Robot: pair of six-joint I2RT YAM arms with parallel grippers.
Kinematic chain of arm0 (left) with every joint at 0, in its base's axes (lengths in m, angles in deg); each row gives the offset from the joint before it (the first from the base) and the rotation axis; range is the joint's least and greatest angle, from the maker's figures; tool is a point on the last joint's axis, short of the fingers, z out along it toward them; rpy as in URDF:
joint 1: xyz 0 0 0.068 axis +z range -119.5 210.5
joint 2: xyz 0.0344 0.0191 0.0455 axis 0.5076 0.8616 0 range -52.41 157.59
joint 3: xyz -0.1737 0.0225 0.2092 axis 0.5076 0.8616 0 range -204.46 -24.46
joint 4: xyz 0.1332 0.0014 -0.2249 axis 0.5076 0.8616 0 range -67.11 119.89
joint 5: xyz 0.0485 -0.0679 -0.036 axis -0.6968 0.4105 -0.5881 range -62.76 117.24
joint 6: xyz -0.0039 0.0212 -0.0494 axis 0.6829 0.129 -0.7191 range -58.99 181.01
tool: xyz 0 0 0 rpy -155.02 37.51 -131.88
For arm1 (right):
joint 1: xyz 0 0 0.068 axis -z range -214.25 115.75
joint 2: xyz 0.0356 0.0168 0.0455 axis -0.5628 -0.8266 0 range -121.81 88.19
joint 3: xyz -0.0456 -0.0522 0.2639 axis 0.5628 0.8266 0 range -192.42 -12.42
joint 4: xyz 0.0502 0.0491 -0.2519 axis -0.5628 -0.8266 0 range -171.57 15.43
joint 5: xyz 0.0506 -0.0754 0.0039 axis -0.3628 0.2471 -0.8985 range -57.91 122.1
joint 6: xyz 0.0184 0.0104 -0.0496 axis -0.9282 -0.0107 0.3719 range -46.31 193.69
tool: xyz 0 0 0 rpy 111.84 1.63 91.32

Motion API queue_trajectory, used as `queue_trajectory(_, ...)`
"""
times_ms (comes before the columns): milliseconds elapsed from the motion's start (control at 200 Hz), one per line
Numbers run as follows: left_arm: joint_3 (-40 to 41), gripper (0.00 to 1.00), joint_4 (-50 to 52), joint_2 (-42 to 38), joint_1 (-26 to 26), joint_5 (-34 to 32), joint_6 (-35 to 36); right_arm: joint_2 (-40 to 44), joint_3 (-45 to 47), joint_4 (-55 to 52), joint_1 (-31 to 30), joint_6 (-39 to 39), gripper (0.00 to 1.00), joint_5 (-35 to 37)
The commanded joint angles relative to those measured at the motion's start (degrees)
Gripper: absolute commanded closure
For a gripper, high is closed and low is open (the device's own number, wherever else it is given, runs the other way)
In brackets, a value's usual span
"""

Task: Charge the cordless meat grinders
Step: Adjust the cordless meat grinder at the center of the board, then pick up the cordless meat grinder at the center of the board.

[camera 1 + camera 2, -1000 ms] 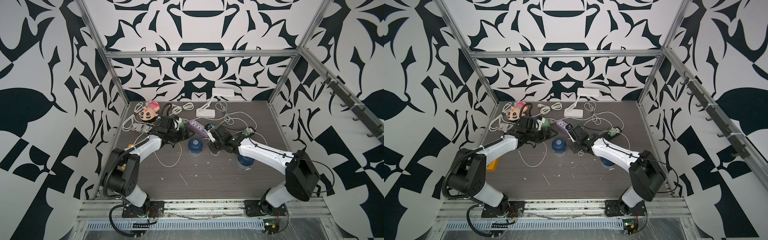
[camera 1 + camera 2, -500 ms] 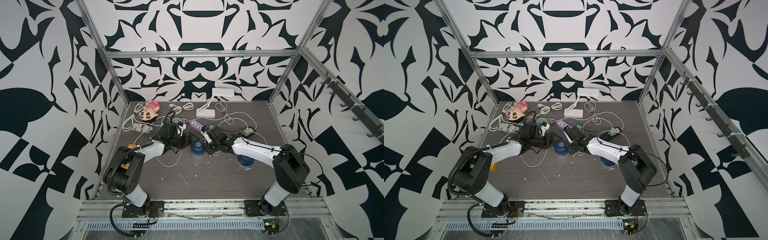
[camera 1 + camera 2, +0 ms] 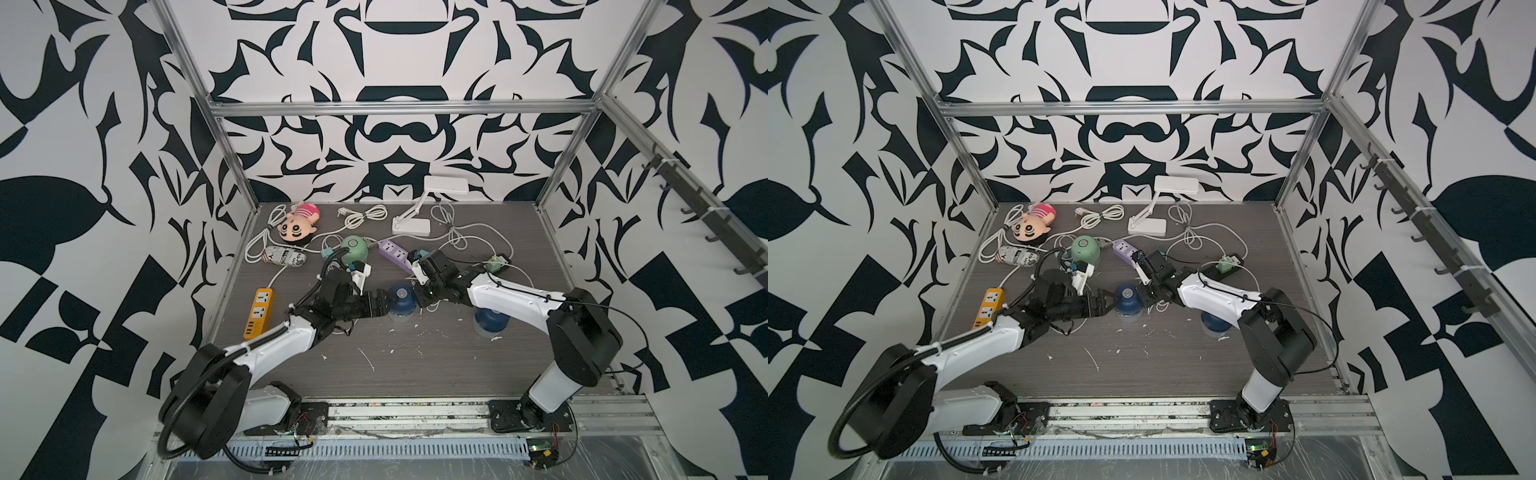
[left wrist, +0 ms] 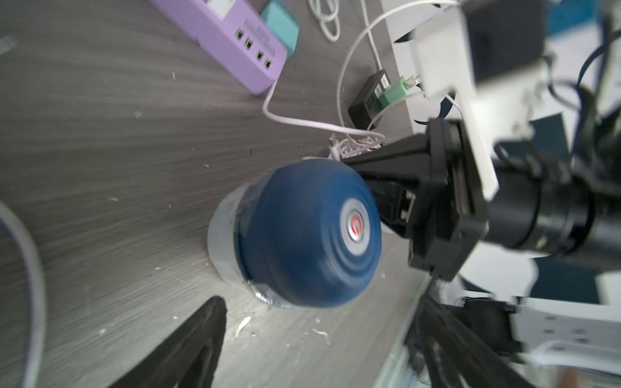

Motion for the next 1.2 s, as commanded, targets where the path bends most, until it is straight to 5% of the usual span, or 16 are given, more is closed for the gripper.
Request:
queue_trajectory(0,7.3,0.07,-10.9,-2.2,-5.0,-13.8,9.6,0.8,-0.4,0.6,0.3,0.7,1.0,-1.8)
queue_trajectory(285,14.4,0.0,-33.4,9.6,-12.3,-27.5,17.4,-1.0,-1.2,1.2,0.5,0.0,1.0,-4.1)
queue_trajectory(635,14.7,0.01,-58.6,26.0,-12.7,-28.4,22.1,-4.6,-3.7,1.1,1.6,0.5,1.0,-7.7)
queue_trajectory(1190,9.2,0.01,-55.5,32.3,-12.7,-29.6,33.5,-7.8,-5.7,0.4,2.6,1.9,1.0,-12.9)
